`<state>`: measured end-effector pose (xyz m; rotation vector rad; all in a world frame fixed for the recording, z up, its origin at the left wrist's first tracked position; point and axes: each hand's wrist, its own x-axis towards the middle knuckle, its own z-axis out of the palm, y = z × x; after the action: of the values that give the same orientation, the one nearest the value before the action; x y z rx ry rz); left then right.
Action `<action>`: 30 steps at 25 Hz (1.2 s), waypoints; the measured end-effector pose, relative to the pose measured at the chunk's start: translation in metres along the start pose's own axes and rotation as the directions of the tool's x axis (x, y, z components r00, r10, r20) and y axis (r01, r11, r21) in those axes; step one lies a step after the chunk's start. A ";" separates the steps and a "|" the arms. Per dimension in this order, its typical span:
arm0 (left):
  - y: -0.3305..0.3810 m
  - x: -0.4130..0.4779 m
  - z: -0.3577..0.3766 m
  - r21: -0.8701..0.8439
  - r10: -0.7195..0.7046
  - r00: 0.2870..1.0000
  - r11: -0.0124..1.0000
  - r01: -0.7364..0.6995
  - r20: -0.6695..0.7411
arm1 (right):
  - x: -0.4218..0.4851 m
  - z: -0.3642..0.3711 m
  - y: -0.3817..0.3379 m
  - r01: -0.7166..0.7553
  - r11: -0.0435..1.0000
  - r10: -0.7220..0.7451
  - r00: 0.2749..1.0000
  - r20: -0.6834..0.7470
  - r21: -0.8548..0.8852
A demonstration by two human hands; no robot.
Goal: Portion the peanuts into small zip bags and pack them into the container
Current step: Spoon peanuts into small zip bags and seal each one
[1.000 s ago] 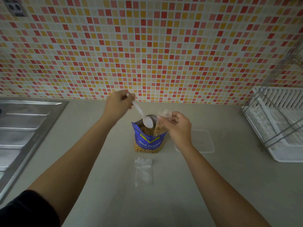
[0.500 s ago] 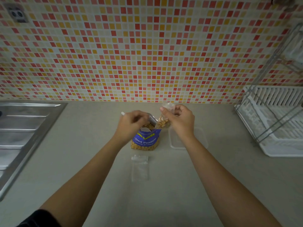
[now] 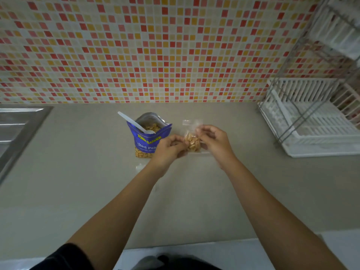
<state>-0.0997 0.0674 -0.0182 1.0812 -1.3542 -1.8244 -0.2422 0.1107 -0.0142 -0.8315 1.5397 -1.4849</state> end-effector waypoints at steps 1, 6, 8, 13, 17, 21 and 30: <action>-0.005 -0.001 0.008 0.016 -0.023 0.999 1.000 0.023 0.024 | -0.004 -0.009 0.005 -0.009 1.000 0.010 0.999 -0.044 0.007; -0.035 0.000 0.042 0.105 -0.057 0.997 0.993 0.051 0.058 | -0.014 -0.048 0.033 -0.057 0.998 0.064 0.970 -0.237 0.036; -0.050 0.001 0.050 0.115 -0.075 0.997 0.991 0.072 0.027 | -0.023 -0.062 0.049 -0.159 0.985 0.166 0.980 -0.112 0.068; -0.080 -0.004 0.069 0.225 -0.128 0.992 0.967 0.120 0.017 | -0.039 -0.088 0.087 -0.227 0.971 0.235 0.962 -0.136 0.073; -0.094 -0.003 0.086 0.381 -0.096 0.994 0.922 0.071 0.049 | -0.039 -0.101 0.107 -0.240 0.971 0.229 0.939 -0.256 -0.010; -0.116 0.005 0.095 0.602 -0.063 0.996 0.798 0.011 0.065 | -0.040 -0.108 0.133 -0.219 0.951 0.152 0.945 -0.288 -0.220; -0.135 0.019 0.092 0.780 -0.013 0.991 0.619 -0.095 0.131 | -0.033 -0.103 0.144 -0.137 0.794 0.018 0.979 -0.202 -0.592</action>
<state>-0.1900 0.1321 -0.1390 1.3348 -2.3562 -1.2373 -0.3080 0.1991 -0.1565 -0.9859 2.2230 -1.0222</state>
